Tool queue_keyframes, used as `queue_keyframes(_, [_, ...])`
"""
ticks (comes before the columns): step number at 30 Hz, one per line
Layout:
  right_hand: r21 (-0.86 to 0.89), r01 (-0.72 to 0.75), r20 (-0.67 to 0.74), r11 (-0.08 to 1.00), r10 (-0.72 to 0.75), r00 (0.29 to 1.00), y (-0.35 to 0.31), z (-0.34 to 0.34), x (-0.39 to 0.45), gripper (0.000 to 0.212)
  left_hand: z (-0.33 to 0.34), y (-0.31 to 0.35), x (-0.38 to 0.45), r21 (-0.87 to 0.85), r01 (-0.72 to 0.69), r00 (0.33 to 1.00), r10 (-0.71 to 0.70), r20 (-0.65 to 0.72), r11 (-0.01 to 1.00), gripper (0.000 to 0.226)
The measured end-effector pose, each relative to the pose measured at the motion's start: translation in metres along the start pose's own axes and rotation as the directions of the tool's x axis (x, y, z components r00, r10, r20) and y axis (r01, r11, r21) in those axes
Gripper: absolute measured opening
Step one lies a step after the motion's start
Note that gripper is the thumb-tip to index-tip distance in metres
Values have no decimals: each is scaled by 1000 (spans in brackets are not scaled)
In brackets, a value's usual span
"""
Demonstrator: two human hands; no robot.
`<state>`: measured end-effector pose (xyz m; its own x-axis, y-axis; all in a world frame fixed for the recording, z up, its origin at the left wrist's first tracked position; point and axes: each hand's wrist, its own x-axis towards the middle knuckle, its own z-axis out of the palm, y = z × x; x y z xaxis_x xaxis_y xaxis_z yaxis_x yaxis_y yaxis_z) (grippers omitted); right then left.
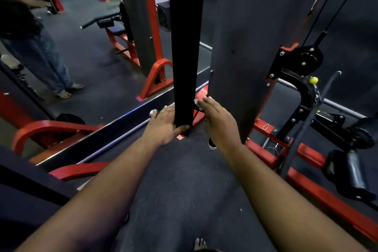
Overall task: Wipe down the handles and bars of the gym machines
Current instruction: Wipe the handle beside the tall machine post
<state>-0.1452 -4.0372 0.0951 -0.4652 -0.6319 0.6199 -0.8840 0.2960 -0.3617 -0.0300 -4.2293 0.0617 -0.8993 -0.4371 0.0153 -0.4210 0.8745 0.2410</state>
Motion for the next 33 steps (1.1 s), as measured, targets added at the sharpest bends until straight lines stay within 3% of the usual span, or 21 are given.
queue_keyframes(3, [148, -19, -71, 989, 30, 997, 22, 3, -26, 54, 11, -8, 6, 84, -29, 999, 28, 15, 996, 109])
queue_keyframes(5, [350, -227, -101, 909, 278, 955, 30, 7, -41, 51, 12, -7, 12, 112, -12, 1000, 13, -4, 994, 104])
queue_keyframes(7, [433, -385, -108, 815, 471, 875, 31, 8, -50, 43, 10, -6, 19, 104, 3, 1000, -6, 27, 995, 104])
queue_keyframes(9, [467, -385, -144, 796, 498, 855, 22, 4, -41, 37, 9, -9, 25, 89, -6, 997, -1, 82, 996, 105])
queue_keyframes(11, [482, -328, -132, 812, 437, 890, 0, -3, -13, 32, 10, -15, 29, 76, -30, 995, 22, 97, 997, 107])
queue_keyframes(12, [431, -296, -99, 853, 370, 924, -10, -4, 2, 30, 11, -17, 31, 72, -46, 995, 39, 93, 996, 105])
queue_keyframes(15, [54, -164, 36, 985, 162, 986, -29, 12, 22, 44, 14, -19, 36, 76, -79, 995, 73, 72, 994, 99])
queue_keyframes(19, [-256, -125, 31, 959, 138, 990, -27, 33, -15, 55, 17, -27, 39, 77, -141, 989, 136, 60, 987, 96])
queue_keyframes(21, [-299, -93, 2, 950, 98, 995, -26, 35, -29, 59, 15, -27, 39, 73, -157, 987, 153, 46, 985, 91])
queue_keyframes(25, [-308, -214, -73, 927, 201, 977, -32, 28, 12, 36, 6, -24, 32, 48, -170, 984, 167, 56, 984, 69])
queue_keyframes(29, [-217, -308, 37, 926, 323, 946, -29, 18, 45, 36, -2, -23, 26, 54, -194, 978, 188, 92, 980, 62])
queue_keyframes(33, [-178, -215, -54, 960, 208, 977, -29, 27, 5, 37, -5, -24, 26, 58, -178, 978, 170, 120, 982, 67])
